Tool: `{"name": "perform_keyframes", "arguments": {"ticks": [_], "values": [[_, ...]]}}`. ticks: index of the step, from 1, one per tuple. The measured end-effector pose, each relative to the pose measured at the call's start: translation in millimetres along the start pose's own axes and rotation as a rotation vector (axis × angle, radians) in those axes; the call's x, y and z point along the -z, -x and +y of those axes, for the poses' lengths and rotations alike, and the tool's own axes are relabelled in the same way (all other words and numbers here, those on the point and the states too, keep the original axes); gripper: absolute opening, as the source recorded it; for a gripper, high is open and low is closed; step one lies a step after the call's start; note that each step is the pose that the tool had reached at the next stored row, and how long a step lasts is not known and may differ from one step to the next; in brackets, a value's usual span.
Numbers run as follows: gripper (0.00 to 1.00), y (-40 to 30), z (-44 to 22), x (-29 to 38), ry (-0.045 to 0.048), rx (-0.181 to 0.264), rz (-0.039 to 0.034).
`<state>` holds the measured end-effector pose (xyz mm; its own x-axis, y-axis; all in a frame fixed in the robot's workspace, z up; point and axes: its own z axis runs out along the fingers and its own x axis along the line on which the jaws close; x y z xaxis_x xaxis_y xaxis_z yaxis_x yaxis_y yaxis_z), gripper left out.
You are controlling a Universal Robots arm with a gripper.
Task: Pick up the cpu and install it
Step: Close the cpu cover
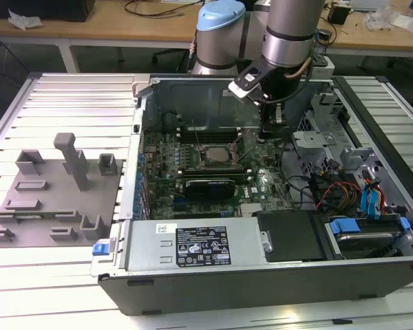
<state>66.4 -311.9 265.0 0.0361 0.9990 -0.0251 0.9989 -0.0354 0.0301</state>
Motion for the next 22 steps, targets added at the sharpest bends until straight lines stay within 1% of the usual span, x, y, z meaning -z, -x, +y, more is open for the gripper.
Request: {"name": "perform_keyframes", "arguments": {"ticks": [1, 2, 3, 4, 5, 8, 10, 12, 14, 16, 17, 20, 22], "values": [[0.11, -0.2, -0.1, -7.2, -0.0054, 0.0, -0.0004], [0.11, -0.2, -0.1, -7.3, -0.0073, 0.0, -0.0003], [0.11, -0.2, -0.1, -7.5, -0.0148, 0.0, 0.0003], [0.11, -0.2, -0.2, -8.0, -0.0338, 0.0, 0.0016], [0.11, -0.2, -0.2, -8.3, -0.0427, 0.0, 0.0031], [0.11, -0.2, -0.2, -8.2, -0.0436, 0.0, 0.003], [0.11, -0.1, -1.7, -8.2, -0.0437, 0.0, 0.0034], [0.11, 0.0, -6.5, -8.0, -0.0436, 0.0, 0.0036], [0.11, 0.3, -13.5, -7.9, -0.0434, 0.0, 0.0038], [0.11, 0.4, -18.3, -7.7, -0.0425, 0.001, 0.0038], [0.11, 0.6, -22.7, -7.6, -0.0414, 0.0, 0.0038], [0.11, 0.9, -31.5, -7.3, -0.0391, 0.0, 0.0038], [0.11, 1.2, -39.8, -7.1, -0.0368, 0.0, 0.0039]]}}
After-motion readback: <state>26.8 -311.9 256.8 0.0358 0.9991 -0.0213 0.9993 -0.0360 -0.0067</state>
